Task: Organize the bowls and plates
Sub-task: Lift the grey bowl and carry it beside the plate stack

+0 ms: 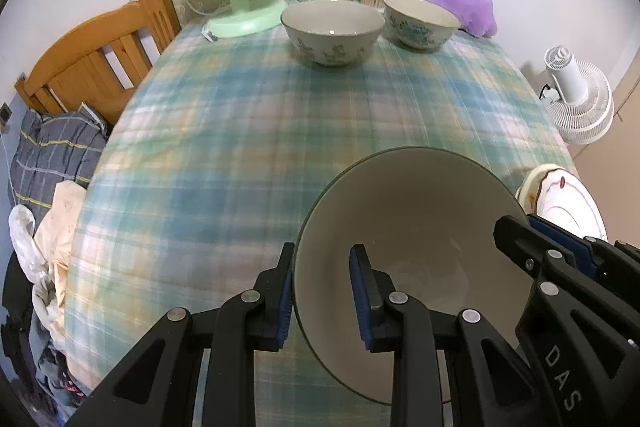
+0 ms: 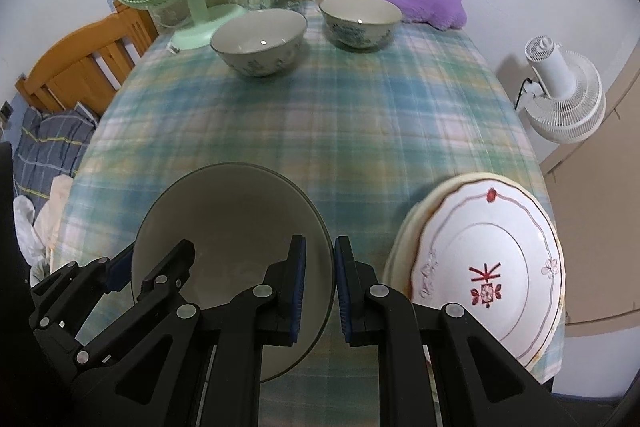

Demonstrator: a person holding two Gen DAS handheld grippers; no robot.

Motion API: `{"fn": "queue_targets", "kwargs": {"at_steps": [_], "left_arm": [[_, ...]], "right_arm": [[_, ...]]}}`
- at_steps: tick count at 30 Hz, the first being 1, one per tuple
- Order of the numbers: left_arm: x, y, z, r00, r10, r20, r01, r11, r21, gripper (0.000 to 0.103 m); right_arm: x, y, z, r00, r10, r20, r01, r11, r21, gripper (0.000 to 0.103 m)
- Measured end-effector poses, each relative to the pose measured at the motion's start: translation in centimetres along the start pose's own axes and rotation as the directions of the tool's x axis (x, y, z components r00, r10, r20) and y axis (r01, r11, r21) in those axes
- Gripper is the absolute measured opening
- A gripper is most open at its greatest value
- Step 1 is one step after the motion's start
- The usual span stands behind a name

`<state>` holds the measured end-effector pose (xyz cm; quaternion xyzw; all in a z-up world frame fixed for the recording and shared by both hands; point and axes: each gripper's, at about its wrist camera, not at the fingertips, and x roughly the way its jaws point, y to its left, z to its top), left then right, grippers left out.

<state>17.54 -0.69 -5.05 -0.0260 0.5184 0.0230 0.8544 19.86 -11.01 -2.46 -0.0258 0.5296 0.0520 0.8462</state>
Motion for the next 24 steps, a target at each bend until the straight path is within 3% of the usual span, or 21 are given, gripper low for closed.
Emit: {"fn": "queue_targets", "kwargs": {"at_steps": [7, 15, 24], "left_arm": [[1.5, -0.5, -0.7, 0.999, 0.011, -0.049, -0.012, 1.0, -0.027, 0.024], [1.1, -1.7, -0.8, 0.998, 0.054, -0.01, -0.054, 0.999, -0.001, 0.025], [0.9, -1.7, -1.3, 0.996, 0.078, -0.04, -0.08, 0.995, -0.055, 0.04]], "right_arm": [[1.5, -0.6, -0.4, 0.999, 0.001, -0.038, -0.002, 1.0, -0.016, 0.018], [2.5, -1.4, -0.4, 0.998, 0.012, -0.054, -0.013, 1.0, -0.017, 0.018], [2.9, -1.9, -0.7, 0.995, 0.076, -0.059, -0.079, 0.996, -0.05, 0.018]]}}
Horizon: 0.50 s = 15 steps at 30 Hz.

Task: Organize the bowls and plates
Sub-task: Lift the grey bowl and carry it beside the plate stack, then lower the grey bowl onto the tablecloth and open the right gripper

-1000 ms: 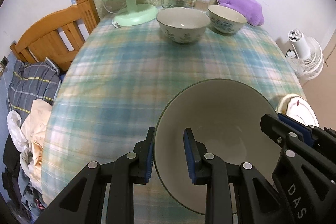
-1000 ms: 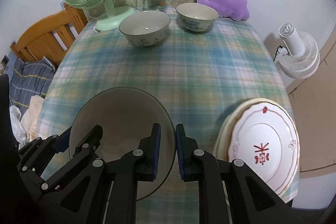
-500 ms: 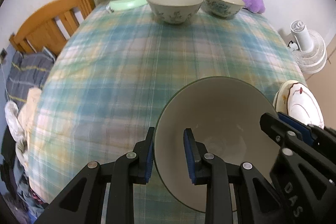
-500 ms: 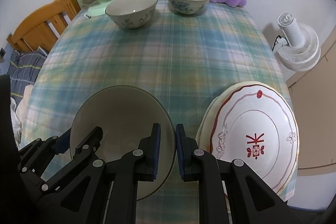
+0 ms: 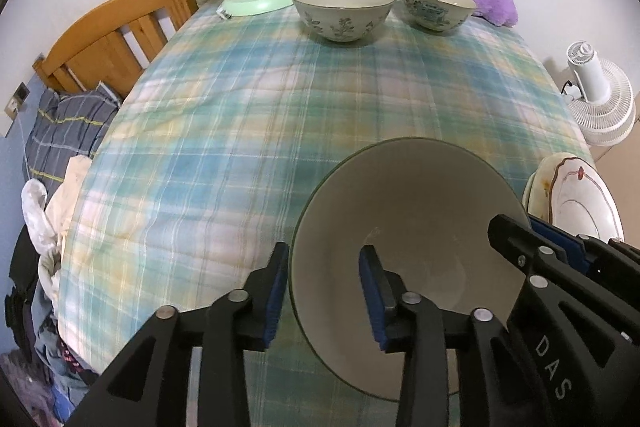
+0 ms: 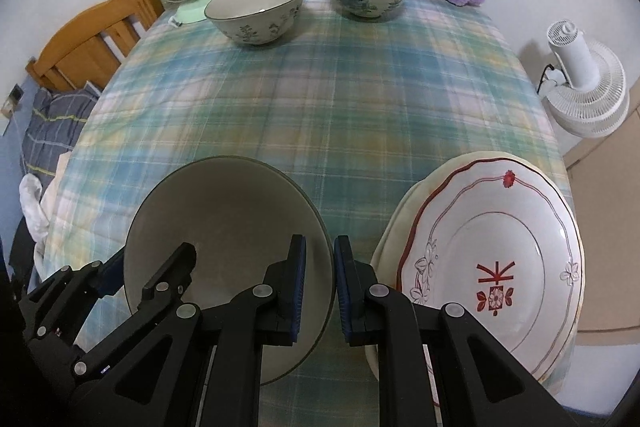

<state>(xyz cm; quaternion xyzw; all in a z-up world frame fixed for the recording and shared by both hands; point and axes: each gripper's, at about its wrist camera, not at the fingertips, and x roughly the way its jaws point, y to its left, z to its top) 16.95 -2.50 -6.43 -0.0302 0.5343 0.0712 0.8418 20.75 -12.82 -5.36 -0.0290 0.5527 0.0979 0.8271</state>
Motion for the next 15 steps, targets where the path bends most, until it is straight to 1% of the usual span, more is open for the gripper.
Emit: {"fn": "queue_targets", "kwargs": {"at_steps": [1, 2, 3, 4, 5, 6, 7, 9, 10, 11, 15], "left_arm": [[-0.1, 0.1, 0.0, 1.0, -0.004, -0.008, 0.004, 1.0, 0.0, 0.045], [-0.2, 0.1, 0.0, 1.0, -0.008, -0.018, 0.008, 1.0, 0.001, 0.054], [-0.3, 0.2, 0.1, 1.0, -0.018, -0.025, 0.018, 1.0, 0.004, 0.057], [-0.5, 0.3, 0.2, 0.999, -0.033, -0.019, 0.033, 0.999, 0.008, 0.059], [-0.6, 0.5, 0.3, 0.999, -0.041, -0.011, 0.042, 0.999, 0.014, 0.063], [-0.8, 0.6, 0.4, 0.999, -0.047, -0.003, 0.047, 0.999, 0.02, 0.067], [-1.0, 0.7, 0.6, 0.999, -0.051, 0.002, 0.051, 0.998, 0.029, 0.073], [-1.6, 1.1, 1.0, 0.997, -0.074, 0.012, 0.074, 0.996, 0.042, 0.078], [-1.8, 1.2, 1.1, 0.996, -0.086, 0.018, 0.085, 0.995, 0.05, 0.083], [-2.1, 1.3, 1.2, 0.995, -0.095, 0.026, 0.093, 0.994, 0.06, 0.086], [-3.1, 2.1, 2.2, 0.99, -0.134, 0.047, 0.13, 0.988, 0.084, 0.088]], "right_arm": [[0.0, 0.0, 0.0, 1.0, 0.001, -0.002, -0.001, 1.0, -0.002, 0.018], [0.0, 0.0, 0.0, 1.0, 0.004, -0.006, -0.005, 1.0, -0.004, 0.019], [0.0, 0.1, 0.0, 1.0, 0.009, -0.014, -0.009, 1.0, -0.008, 0.026], [-0.1, 0.0, 0.1, 1.0, 0.008, -0.018, -0.008, 1.0, -0.007, 0.039], [-0.3, -0.1, 0.1, 1.0, 0.001, -0.012, -0.001, 1.0, 0.003, 0.047], [-0.7, -0.1, 0.1, 1.0, -0.011, 0.005, 0.011, 1.0, 0.015, 0.059], [-1.0, -0.1, 0.1, 1.0, -0.023, 0.02, 0.022, 0.999, 0.023, 0.064], [-1.8, 0.0, 0.2, 0.999, -0.038, 0.031, 0.036, 0.998, 0.045, 0.065], [-2.0, 0.1, 0.2, 0.999, -0.038, 0.037, 0.036, 0.998, 0.049, 0.065], [-2.4, 0.3, 0.3, 0.998, -0.036, 0.046, 0.033, 0.998, 0.052, 0.065], [-3.9, 1.1, 0.9, 0.997, -0.044, 0.07, 0.039, 0.997, 0.067, 0.065]]}}
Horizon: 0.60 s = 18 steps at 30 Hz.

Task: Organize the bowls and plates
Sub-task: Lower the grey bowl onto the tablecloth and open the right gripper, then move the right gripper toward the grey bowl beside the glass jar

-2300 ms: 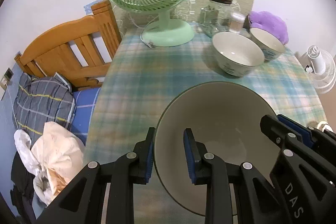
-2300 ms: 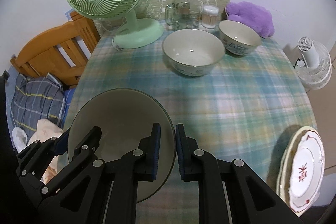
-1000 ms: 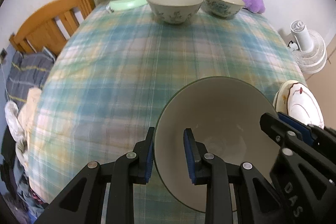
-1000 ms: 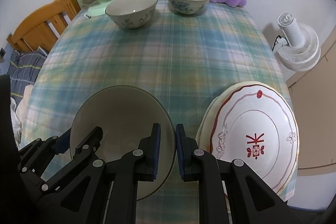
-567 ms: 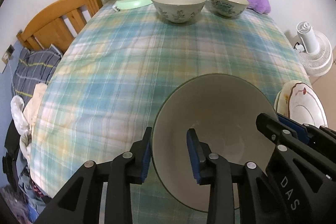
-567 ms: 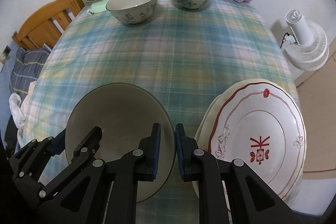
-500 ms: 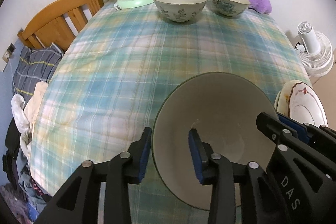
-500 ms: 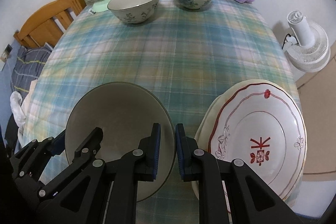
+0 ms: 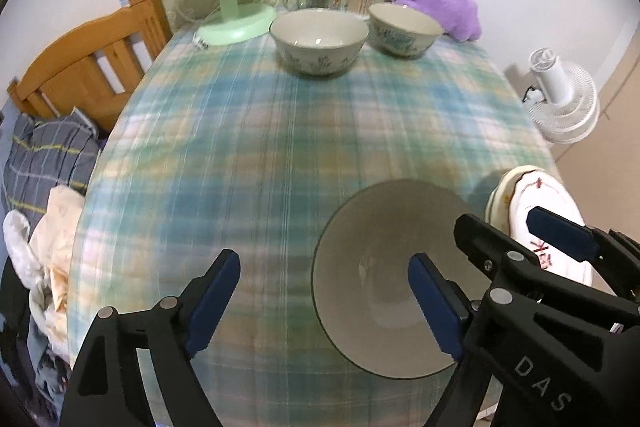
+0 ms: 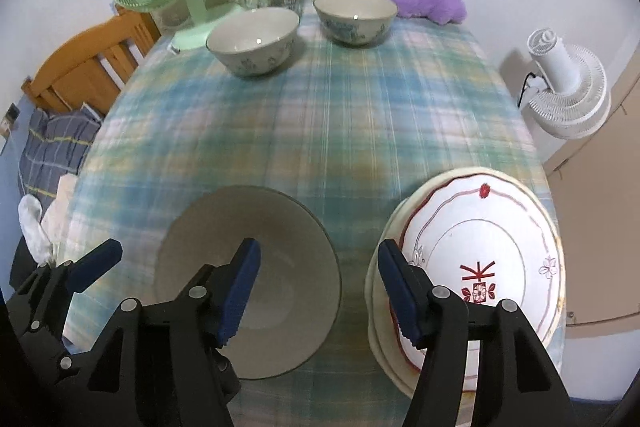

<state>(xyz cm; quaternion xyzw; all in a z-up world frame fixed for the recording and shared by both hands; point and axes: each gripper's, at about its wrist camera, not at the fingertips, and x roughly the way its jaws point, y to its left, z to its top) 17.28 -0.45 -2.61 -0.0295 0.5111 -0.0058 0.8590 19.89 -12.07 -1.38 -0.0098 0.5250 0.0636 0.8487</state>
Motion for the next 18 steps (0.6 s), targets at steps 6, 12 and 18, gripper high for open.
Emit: {"fn": "queue_targets", "kwargs": {"at_steps": [6, 12, 18], "left_arm": [[-1.3, 0.4, 1.8, 0.998, -0.021, 0.059, 0.02, 1.0, 0.018, 0.088], [-2.2, 0.2, 3.9, 0.995, 0.0, 0.099, -0.001, 1.0, 0.013, 0.087], [-2.1, 0.0, 6.8, 0.992, 0.036, 0.125, -0.03, 0.998, -0.047, 0.087]], "right_arm": [[-2.0, 0.8, 1.5, 0.998, -0.032, 0.063, 0.031, 0.999, 0.015, 0.065], [-2.7, 0.6, 3.5, 0.995, -0.002, 0.102, 0.002, 1.0, 0.002, 0.065], [-2.6, 0.5, 7.1, 0.992, 0.015, 0.122, -0.009, 0.999, -0.05, 0.067]]}}
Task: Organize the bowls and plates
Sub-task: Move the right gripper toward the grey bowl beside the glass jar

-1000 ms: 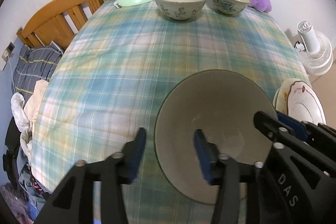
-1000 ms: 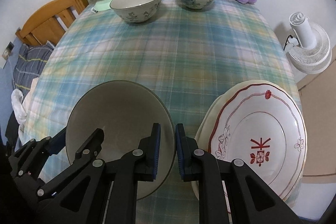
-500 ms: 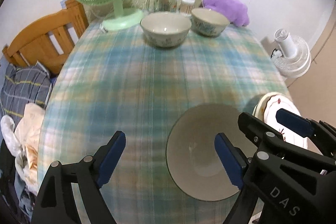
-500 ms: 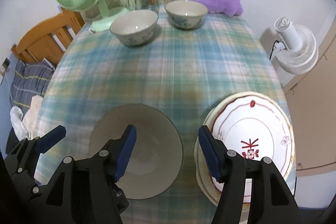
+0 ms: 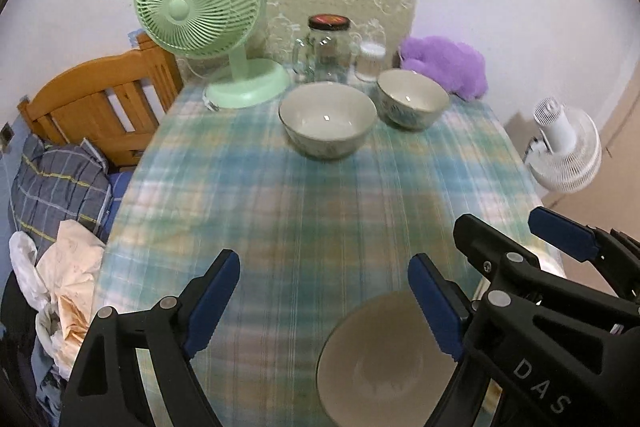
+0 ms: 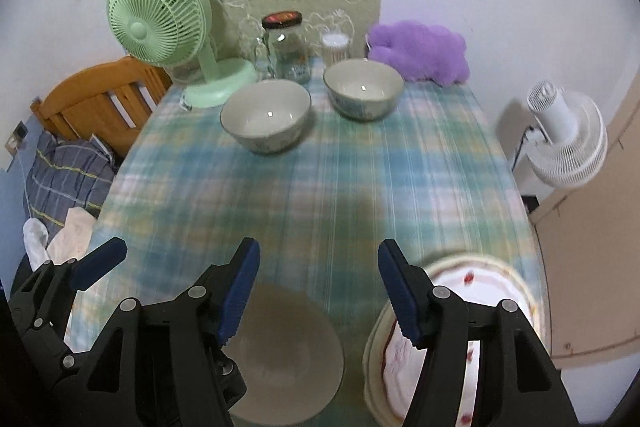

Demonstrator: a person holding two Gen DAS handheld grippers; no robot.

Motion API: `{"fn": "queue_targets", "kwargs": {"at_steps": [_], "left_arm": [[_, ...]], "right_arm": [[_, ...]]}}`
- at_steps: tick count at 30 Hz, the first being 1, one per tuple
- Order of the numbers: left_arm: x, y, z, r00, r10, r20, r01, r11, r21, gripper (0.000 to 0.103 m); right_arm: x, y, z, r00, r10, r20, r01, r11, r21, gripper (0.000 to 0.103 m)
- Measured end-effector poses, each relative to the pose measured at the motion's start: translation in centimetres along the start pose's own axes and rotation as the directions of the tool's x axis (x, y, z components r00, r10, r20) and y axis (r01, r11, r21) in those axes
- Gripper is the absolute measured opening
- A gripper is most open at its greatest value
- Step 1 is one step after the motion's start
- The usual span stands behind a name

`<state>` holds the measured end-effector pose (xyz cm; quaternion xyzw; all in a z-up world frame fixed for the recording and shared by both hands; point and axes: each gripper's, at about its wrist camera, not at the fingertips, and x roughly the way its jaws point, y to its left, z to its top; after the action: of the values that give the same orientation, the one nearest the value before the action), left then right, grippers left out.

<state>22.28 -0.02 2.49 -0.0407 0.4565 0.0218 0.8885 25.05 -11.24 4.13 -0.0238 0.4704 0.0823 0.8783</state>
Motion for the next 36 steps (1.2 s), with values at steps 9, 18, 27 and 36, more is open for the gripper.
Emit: {"fn": "queue_targets", "kwargs": {"at_steps": [9, 18, 27, 36], "left_arm": [[2.5, -0.2, 3.9, 0.998, 0.063, 0.031, -0.061, 0.996, -0.063, 0.087], [6.2, 0.2, 6.8, 0.989, 0.145, 0.01, -0.142, 0.983, -0.119, 0.088], [9.9, 1.0, 10.2, 0.978, 0.209, 0.022, -0.205, 0.972, -0.117, 0.082], [13.8, 1.6, 12.3, 0.974, 0.228, 0.0, -0.226, 0.965, -0.129, 0.068]], "right_arm": [[2.9, -0.8, 4.8, 0.999, 0.042, 0.023, -0.041, 0.997, -0.059, 0.075], [7.4, -0.6, 8.7, 0.995, 0.103, 0.016, -0.1, 0.985, -0.139, 0.082], [12.2, -0.3, 12.2, 0.988, 0.153, 0.018, -0.15, 0.982, -0.117, 0.083], [16.2, 0.9, 14.5, 0.986, 0.166, -0.002, -0.166, 0.981, -0.098, 0.07]]}}
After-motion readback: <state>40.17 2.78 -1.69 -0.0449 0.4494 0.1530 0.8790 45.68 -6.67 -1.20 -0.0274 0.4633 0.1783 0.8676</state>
